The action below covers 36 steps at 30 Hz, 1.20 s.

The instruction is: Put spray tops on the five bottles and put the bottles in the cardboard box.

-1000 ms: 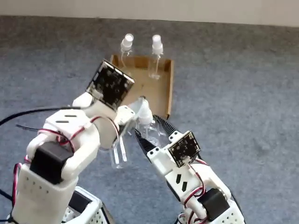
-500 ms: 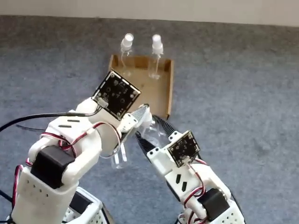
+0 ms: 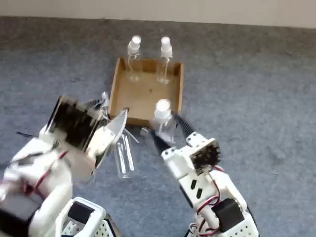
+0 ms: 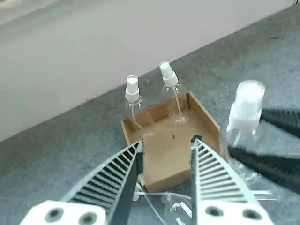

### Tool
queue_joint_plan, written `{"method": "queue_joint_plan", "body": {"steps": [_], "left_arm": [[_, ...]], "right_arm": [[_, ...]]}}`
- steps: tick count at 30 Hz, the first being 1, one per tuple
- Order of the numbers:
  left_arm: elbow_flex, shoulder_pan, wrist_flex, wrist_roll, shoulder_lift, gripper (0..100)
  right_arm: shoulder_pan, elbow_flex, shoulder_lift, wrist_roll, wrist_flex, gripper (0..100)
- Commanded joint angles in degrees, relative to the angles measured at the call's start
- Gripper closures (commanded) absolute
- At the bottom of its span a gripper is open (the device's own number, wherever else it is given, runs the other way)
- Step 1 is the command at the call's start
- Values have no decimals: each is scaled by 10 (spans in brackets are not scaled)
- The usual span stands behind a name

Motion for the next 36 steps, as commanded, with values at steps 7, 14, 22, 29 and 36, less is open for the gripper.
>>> {"method": "queue_joint_plan", "body": {"steps": [7,14,22,29,36], "left_arm": [[349,-219,-141,-4,-101,838],[519,-297,-262,-1,-109,838],[583,-303,-340,0,-108,842],[583,-303,-339,0,-106,842],[583,-303,-339,0,-106,842]], "right_arm": [[51,-114,298,-4,-284,995],[51,-246,585,-4,-431,995],[38,-310,858,-5,-639,995],[30,-429,1045,-7,-691,995],[14,-503,1132,-91,-687,995]]}}
